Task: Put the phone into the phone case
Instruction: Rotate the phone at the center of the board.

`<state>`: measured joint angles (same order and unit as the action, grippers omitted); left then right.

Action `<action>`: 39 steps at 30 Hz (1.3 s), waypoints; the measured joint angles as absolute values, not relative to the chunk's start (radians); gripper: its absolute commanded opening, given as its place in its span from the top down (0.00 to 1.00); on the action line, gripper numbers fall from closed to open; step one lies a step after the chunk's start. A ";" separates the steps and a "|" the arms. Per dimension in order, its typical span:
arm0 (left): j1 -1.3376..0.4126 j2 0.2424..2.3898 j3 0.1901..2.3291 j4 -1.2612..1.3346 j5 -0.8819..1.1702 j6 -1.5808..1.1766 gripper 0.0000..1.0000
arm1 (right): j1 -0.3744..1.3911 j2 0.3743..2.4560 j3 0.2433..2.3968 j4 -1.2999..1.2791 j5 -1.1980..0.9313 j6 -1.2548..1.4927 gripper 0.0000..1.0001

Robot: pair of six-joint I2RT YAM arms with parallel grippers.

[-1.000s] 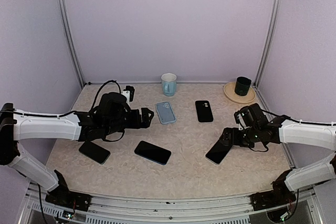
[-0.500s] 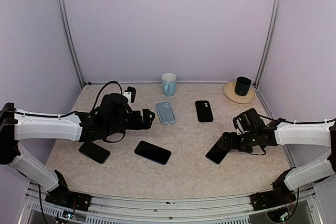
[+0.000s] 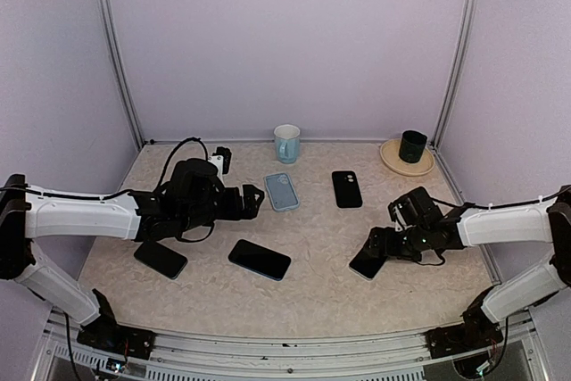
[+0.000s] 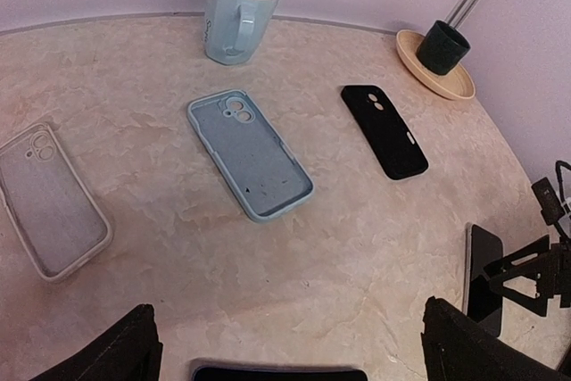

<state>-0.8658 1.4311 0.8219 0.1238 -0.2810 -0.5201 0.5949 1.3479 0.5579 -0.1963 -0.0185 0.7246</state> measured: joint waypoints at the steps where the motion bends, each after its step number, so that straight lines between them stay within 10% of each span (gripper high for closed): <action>1: -0.866 1.431 0.822 0.124 -0.281 -0.520 0.01 | 0.596 1.353 0.558 -0.186 -0.018 0.725 0.00; 39: -0.870 1.426 0.771 0.139 -0.290 -0.543 0.01 | 0.745 1.848 1.077 -0.314 0.115 0.445 0.00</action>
<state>-0.8696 1.4258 0.7712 0.1390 -0.2901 -0.5434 0.7448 1.8481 1.0771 -0.3138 0.1146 0.4450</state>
